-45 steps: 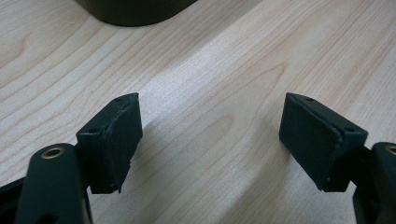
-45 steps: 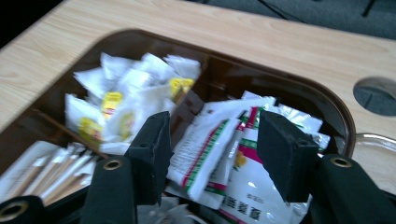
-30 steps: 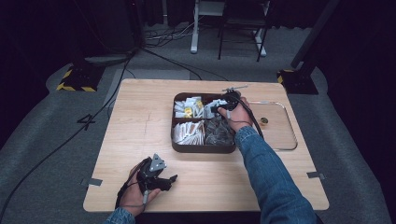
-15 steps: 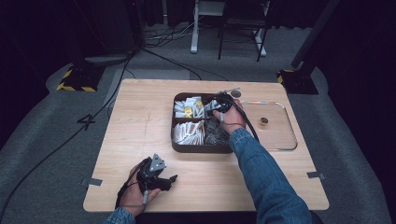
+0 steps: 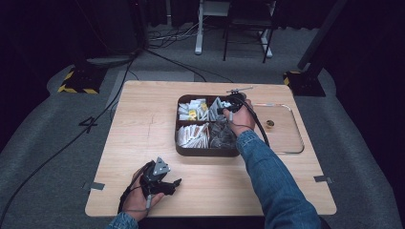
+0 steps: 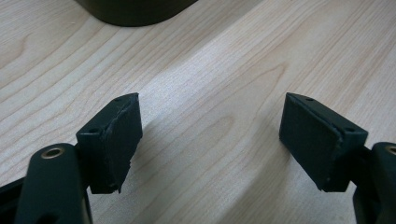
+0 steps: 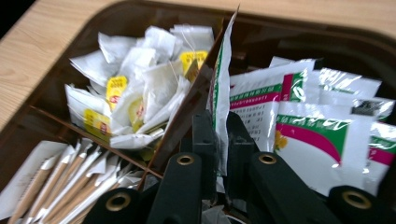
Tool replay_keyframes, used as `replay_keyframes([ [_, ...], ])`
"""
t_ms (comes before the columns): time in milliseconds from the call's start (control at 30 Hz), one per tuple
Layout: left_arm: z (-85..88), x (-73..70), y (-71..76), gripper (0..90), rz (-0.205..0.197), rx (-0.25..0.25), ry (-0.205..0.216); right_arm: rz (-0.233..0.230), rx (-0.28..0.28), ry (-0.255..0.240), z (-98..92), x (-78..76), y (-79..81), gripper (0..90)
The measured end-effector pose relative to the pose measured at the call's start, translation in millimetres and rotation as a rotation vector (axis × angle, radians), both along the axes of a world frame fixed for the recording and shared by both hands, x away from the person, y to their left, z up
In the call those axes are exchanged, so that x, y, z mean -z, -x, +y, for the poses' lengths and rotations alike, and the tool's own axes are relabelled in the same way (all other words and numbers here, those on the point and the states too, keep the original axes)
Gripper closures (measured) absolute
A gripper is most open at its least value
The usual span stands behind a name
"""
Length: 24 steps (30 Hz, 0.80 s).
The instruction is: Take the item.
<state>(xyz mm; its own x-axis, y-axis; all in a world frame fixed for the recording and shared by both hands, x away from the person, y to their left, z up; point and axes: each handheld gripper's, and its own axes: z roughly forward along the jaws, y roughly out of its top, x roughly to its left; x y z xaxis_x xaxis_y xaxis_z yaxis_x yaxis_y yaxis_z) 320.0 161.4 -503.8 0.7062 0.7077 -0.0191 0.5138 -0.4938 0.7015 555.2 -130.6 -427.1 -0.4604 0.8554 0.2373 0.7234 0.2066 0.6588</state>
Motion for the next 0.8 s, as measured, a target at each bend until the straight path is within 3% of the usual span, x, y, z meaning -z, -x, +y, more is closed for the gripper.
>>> replay_keyframes([
  [233,0.0,-0.1,0.0,21.8,0.0,0.0,0.0,-0.038,-0.024,-0.077,-11.5,-15.2,12.6,85.8],
  [400,0.0,-0.1,0.0,21.8,0.0,0.0,0.0,-0.045,-0.04,-0.105,-16.7,-22.3,22.1,85.9],
  [433,0.0,-0.2,0.1,21.8,0.002,0.0,-0.001,-0.054,-0.061,-0.135,-19.6,-27.5,29.2,85.8],
  [567,0.0,0.0,0.1,21.8,0.001,0.0,0.0,-0.057,-0.105,-0.179,-22.9,-35.7,45.2,85.9],
  [600,0.1,-0.2,0.0,21.8,0.002,0.001,-0.003,-0.057,-0.105,-0.179,-22.9,-35.7,45.2,85.9],
  [800,0.1,-0.1,0.0,21.8,0.0,0.001,-0.002,-0.056,-0.211,-0.2,-22.1,-46.5,85.5,85.9],
])
